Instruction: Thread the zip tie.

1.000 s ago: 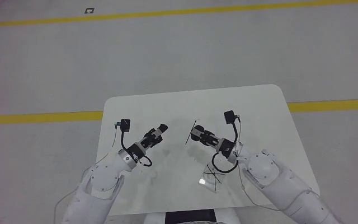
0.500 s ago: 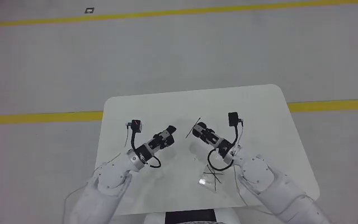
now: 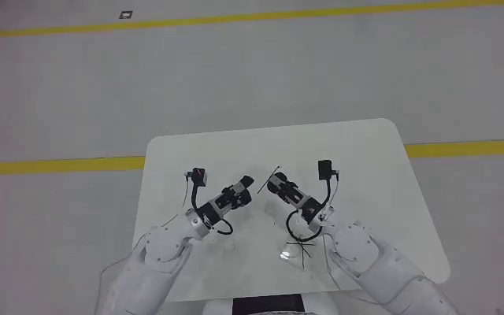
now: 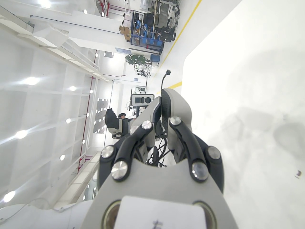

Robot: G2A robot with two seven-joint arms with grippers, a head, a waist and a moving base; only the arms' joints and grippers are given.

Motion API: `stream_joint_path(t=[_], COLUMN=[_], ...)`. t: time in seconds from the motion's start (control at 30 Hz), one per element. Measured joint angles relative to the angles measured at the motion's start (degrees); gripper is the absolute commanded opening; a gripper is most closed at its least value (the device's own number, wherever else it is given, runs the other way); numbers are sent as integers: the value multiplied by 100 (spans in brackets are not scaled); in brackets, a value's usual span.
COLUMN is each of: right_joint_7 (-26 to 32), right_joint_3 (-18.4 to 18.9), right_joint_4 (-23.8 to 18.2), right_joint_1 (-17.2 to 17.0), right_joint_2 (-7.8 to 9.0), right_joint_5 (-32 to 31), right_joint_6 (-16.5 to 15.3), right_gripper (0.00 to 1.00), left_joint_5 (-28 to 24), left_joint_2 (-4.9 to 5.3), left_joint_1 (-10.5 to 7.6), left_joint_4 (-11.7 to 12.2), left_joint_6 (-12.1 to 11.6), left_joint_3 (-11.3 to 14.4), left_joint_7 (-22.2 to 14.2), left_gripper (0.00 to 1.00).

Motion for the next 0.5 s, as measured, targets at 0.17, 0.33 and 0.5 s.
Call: stream_joint_path(t=[0.17,0.33,0.5], right_joint_7=[-267,-432,-430], right_joint_3=[-140,-305,-305], right_joint_4=[-32,5,6], right_joint_1=[43,106,110], right_joint_2=[-104,-213,-213], right_joint_5=[-78,-82,-93], right_joint_6=[239,479,481], right_gripper=[0,0,0], left_joint_5=[-247,-362,-353], left_joint_2=[-42,-87,-86], left_joint_1=[-185,-377,-377], left_joint_4=[209,391,392], left_joint_6=[-145,-354,-354], left_joint_3=[225,431,430], left_joint_7=[-26,50,47], left_gripper=[100,100,100])
